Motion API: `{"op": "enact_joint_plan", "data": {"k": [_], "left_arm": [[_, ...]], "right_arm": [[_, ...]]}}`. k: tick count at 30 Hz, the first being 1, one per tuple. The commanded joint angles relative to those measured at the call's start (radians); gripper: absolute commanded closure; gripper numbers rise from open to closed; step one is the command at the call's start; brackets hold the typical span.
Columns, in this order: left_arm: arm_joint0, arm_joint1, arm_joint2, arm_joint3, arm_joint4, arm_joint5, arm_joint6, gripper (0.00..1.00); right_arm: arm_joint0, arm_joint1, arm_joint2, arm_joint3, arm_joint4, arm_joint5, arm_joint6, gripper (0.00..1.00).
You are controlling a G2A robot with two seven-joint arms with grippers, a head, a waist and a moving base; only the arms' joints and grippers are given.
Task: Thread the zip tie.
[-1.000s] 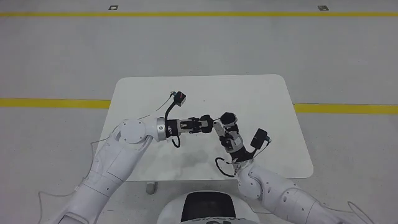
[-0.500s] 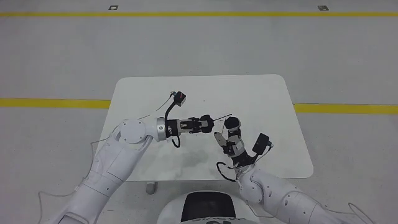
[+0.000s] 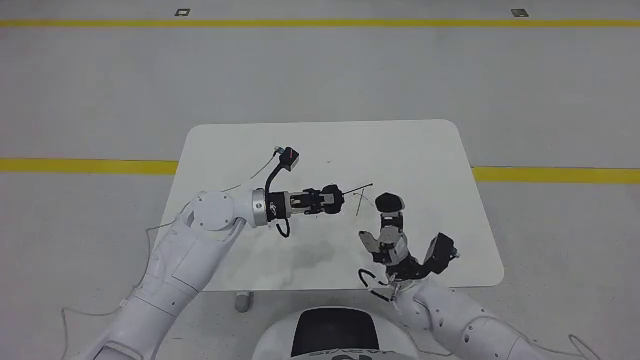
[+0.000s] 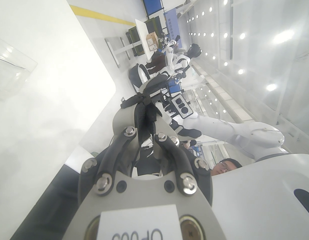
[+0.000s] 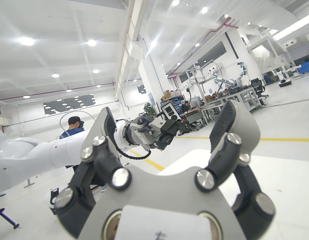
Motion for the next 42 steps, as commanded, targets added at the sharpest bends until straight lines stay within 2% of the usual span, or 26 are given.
{"op": "enact_joint_plan", "data": {"k": [1,12,14,15,18,21,24,27,29,31,38,40,42], "left_arm": [[0.0,0.0,0.0,0.0,0.0,0.0,0.0,1.0],[0.0,0.0,0.0,0.0,0.0,0.0,0.0,1.0],[0.006,-0.003,0.001,-0.043,-0.047,0.0,0.029,1.0],[0.012,-0.003,-0.002,-0.079,-0.087,0.002,0.032,1.0],[0.028,-0.001,-0.02,-0.141,-0.197,0.0,0.02,1.0],[0.041,0.003,-0.029,-0.169,-0.272,0.009,-0.013,1.0],[0.048,0.005,-0.028,-0.173,-0.315,0.018,-0.043,1.0],[0.055,0.007,-0.019,-0.164,-0.343,0.027,-0.061,1.0],[0.059,0.006,-0.009,-0.158,-0.366,0.03,-0.067,1.0],[0.048,0.007,-0.003,-0.162,-0.337,0.013,-0.082,1.0],[0.048,0.007,-0.003,-0.162,-0.337,0.013,-0.082,1.0],[0.058,0.003,0.012,-0.177,-0.384,0.025,-0.06,1.0],[0.062,-0.002,0.031,-0.168,-0.443,0.04,-0.057,1.0]], "right_arm": [[-0.009,0.005,0.021,0.015,-0.04,0.001,-0.018,0.0],[-0.016,0.006,0.036,0.013,-0.044,0.007,-0.015,0.0],[-0.021,0.006,0.064,-0.006,-0.064,0.053,-0.018,0.0],[-0.026,0.007,0.087,-0.018,-0.107,0.095,-0.018,0.0],[-0.056,0.013,0.147,-0.043,-0.242,0.211,-0.018,0.0],[-0.093,0.018,0.2,-0.071,-0.326,0.264,-0.018,0.0],[-0.123,0.019,0.249,-0.09,-0.369,0.295,-0.018,0.0],[-0.149,0.016,0.295,-0.103,-0.423,0.359,-0.018,0.0],[-0.16,0.01,0.319,-0.102,-0.455,0.419,-0.018,0.0],[-0.165,0.003,0.326,-0.103,-0.474,0.447,-0.018,0.0],[-0.165,0.003,0.326,-0.103,-0.474,0.447,-0.018,0.0],[-0.164,0.002,0.33,-0.109,-0.478,0.454,0.002,0.0],[-0.17,-0.002,0.338,-0.119,-0.484,0.489,0.015,0.0]]}}
